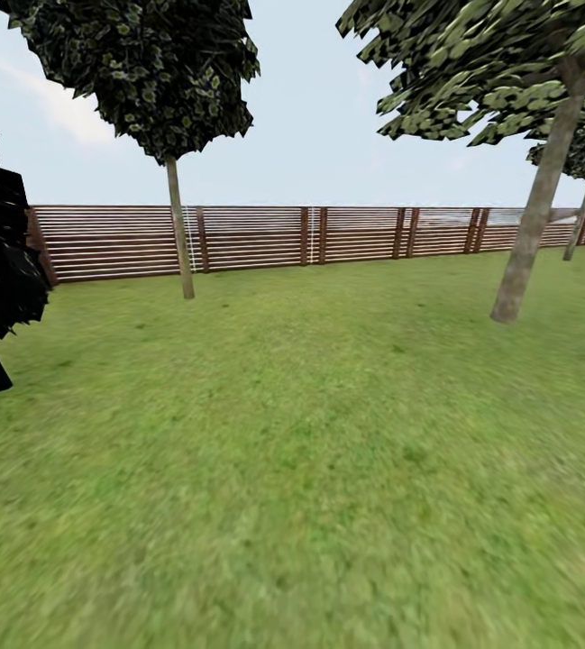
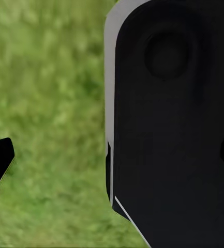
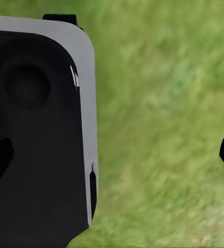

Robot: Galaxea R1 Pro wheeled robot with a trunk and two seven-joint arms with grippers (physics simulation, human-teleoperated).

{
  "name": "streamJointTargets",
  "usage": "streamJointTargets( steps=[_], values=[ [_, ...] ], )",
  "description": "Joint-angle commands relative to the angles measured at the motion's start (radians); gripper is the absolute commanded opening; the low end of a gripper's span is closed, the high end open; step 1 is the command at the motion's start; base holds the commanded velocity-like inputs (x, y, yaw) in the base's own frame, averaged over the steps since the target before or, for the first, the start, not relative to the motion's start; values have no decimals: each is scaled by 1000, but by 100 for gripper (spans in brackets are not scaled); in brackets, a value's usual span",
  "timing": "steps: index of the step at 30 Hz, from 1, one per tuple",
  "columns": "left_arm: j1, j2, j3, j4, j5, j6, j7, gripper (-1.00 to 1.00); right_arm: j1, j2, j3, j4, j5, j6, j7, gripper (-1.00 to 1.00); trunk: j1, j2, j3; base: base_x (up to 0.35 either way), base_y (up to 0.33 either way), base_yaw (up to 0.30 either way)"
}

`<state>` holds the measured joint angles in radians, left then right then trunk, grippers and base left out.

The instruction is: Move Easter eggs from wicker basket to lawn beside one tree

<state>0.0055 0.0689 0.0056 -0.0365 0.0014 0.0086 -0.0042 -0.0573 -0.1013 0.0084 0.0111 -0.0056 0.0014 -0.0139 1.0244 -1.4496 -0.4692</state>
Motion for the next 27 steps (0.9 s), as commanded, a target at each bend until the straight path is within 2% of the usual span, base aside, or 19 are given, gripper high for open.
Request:
streamJointTargets(
  steps=[1,20,27],
  values=[
    [1,0,1,-2,0,1,0,100,-1,0,1,1,-1,0,-1,100,1,0,-1,335,0,0],
    [1,0,1,-2,0,2,0,100,-1,0,1,1,1,0,-1,100,1,0,-1,335,0,0],
    [1,0,1,-2,0,2,0,100,-1,0,2,1,5,0,-1,100,1,0,-2,336,0,-193]
  ],
)
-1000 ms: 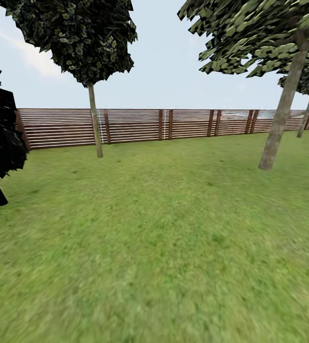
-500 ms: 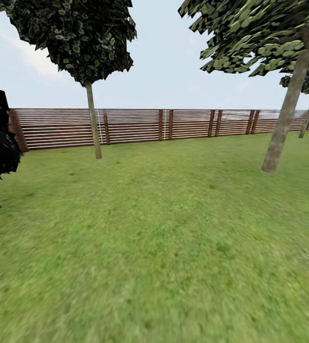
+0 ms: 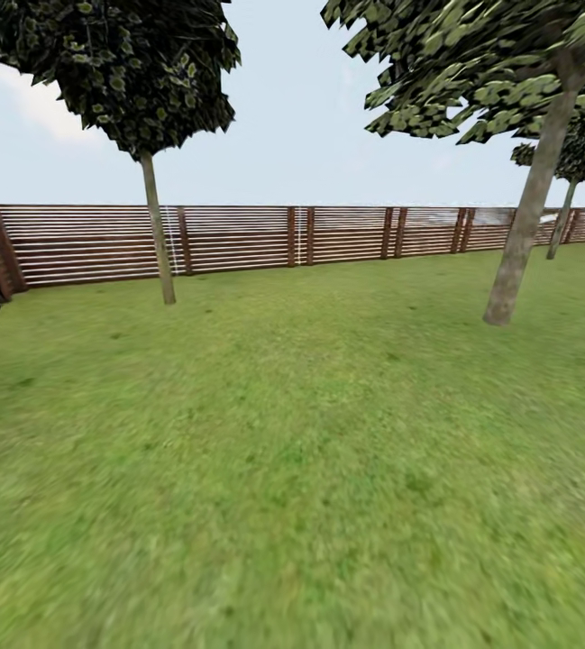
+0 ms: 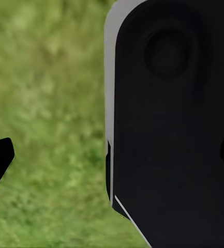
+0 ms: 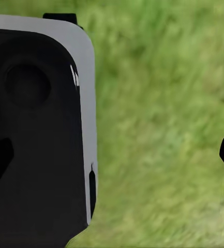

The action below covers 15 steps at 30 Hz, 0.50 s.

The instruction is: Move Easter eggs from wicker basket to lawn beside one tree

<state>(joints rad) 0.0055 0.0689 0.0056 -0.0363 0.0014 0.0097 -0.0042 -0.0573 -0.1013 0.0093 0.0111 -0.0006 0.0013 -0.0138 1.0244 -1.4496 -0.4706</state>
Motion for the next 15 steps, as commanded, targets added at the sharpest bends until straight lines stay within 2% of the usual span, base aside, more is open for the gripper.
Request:
streamJointTargets(
  steps=[1,15],
  values=[
    [1,0,1,-2,0,1,0,100,-1,0,1,1,-1,0,-1,100,1,0,-1,336,0,-142],
    [1,0,1,-2,0,1,0,100,-1,0,-3,1,-5,1,-2,100,1,0,-1,336,0,-18]
  ],
)
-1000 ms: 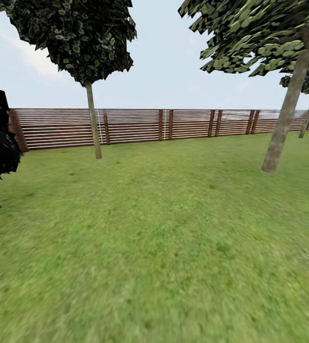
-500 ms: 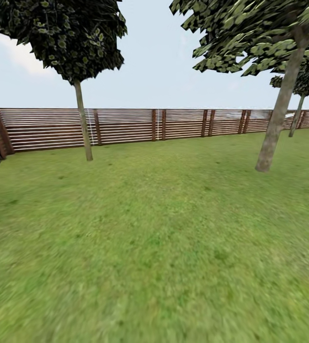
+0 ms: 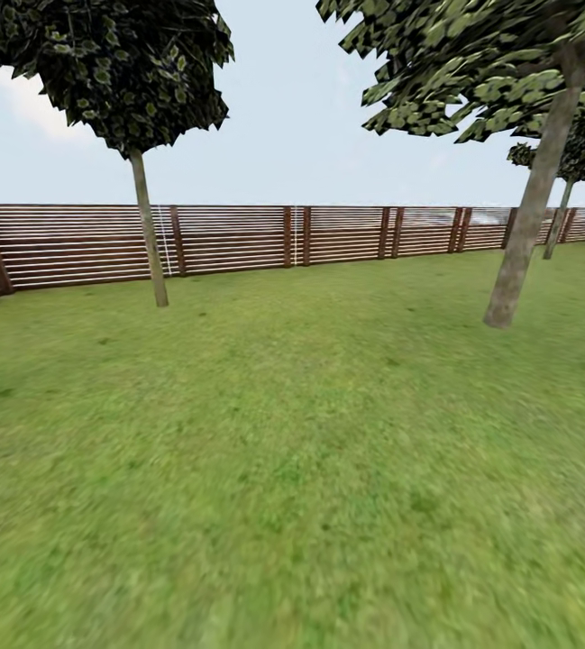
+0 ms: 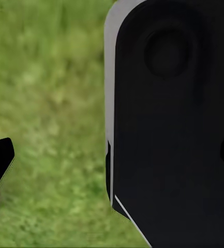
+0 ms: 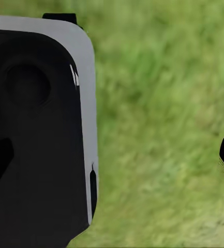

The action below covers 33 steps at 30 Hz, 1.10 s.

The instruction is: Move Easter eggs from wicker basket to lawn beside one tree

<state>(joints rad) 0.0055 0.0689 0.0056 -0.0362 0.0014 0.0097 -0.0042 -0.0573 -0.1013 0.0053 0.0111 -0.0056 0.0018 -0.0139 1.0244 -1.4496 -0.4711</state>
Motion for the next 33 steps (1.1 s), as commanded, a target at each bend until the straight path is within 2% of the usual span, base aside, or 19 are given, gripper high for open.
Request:
streamJointTargets(
  steps=[1,33],
  values=[
    [1,0,1,-2,0,1,0,100,-1,0,1,1,-1,1,-1,100,1,0,-1,335,0,0],
    [1,-1,1,-2,0,1,0,100,-1,0,1,1,-1,0,-1,100,1,0,-1,335,0,0]
  ],
)
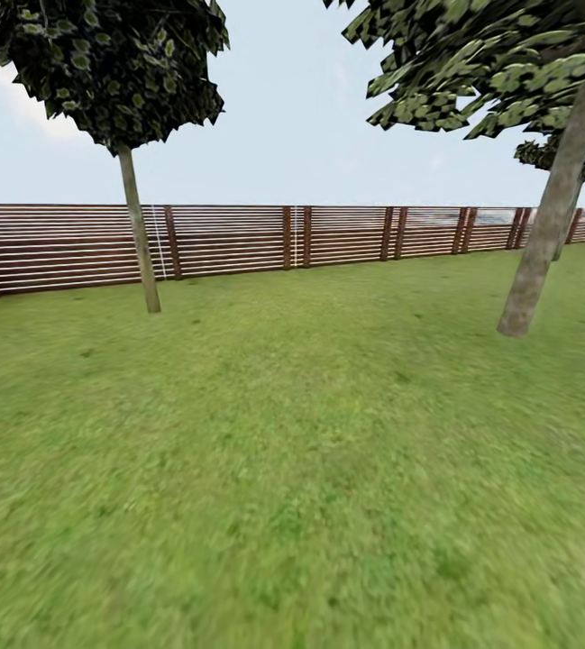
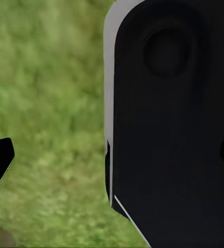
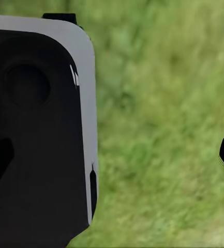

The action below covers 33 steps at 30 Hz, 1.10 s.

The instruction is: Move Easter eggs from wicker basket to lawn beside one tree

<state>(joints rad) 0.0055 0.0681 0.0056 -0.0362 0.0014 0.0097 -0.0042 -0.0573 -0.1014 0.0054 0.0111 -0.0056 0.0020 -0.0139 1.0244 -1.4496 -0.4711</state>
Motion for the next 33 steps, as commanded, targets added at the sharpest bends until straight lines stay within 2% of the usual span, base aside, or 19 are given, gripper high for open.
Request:
streamJointTargets(
  steps=[1,33],
  values=[
    [1,0,1,-2,0,1,0,100,-1,0,1,1,-1,0,-1,100,1,0,-1,335,0,0],
    [1,1,1,-2,0,1,0,100,-1,0,0,1,-1,1,-1,100,1,0,-1,335,0,0]
  ],
)
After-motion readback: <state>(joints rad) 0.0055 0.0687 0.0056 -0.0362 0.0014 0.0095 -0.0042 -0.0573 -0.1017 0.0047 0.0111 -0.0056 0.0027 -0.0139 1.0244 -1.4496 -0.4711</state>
